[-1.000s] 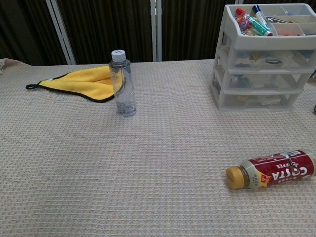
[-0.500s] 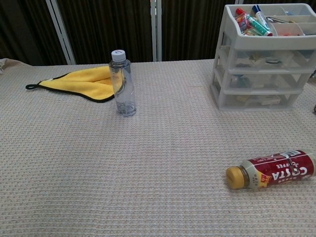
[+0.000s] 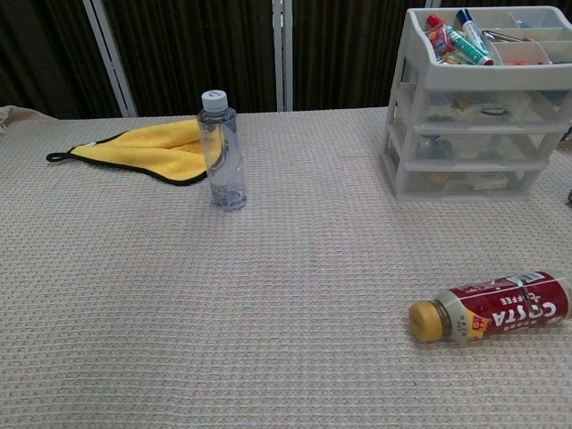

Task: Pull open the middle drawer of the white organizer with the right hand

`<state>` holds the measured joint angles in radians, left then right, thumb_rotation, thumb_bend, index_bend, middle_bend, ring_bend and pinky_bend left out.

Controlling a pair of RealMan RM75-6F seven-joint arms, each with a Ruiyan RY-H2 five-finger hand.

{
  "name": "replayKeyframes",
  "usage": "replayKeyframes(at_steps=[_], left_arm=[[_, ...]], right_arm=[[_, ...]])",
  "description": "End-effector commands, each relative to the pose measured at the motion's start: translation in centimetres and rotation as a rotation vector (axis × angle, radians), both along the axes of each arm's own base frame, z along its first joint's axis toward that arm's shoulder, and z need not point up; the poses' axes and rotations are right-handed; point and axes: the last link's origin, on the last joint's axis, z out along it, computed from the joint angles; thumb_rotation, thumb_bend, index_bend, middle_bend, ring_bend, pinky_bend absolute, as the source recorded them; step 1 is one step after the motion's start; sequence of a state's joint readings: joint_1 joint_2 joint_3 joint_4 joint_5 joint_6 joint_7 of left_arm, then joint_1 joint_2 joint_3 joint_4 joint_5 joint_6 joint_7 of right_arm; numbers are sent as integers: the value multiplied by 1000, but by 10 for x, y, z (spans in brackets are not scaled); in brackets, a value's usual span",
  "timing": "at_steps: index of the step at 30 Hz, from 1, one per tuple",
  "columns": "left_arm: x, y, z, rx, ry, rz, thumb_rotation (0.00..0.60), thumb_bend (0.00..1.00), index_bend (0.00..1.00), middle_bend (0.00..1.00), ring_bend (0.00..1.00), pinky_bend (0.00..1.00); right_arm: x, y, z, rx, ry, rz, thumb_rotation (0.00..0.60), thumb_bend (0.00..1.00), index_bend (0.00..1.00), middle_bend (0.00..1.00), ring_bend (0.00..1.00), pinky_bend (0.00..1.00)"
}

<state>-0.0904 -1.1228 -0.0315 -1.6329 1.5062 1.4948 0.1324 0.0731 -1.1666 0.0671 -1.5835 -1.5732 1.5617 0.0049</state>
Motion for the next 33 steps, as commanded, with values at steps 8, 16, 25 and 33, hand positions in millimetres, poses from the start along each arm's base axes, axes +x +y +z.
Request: replayKeyframes(at_steps=[8, 16, 25, 33], left_arm=[[2, 1, 3, 18, -18, -22, 600, 122, 0, 0, 0, 0], [2, 0, 4, 24, -22, -26, 600, 122, 0, 0, 0, 0], [2, 1, 7, 50, -35, -43, 600, 122, 0, 0, 0, 0], [0, 1, 10, 55, -44, -41, 600, 122, 0, 0, 0, 0]], right_arm=[[41, -36, -10, 187, -421, -65, 600, 153, 84, 676, 725, 647], [81, -64, -23, 323, -761, -112, 600, 301, 83, 736, 780, 663], [100, -92, -45, 443, -1048, -178, 600, 323, 85, 756, 797, 664], [101, -108, -74, 493, -1190, -245, 600, 325, 90, 755, 797, 664]])
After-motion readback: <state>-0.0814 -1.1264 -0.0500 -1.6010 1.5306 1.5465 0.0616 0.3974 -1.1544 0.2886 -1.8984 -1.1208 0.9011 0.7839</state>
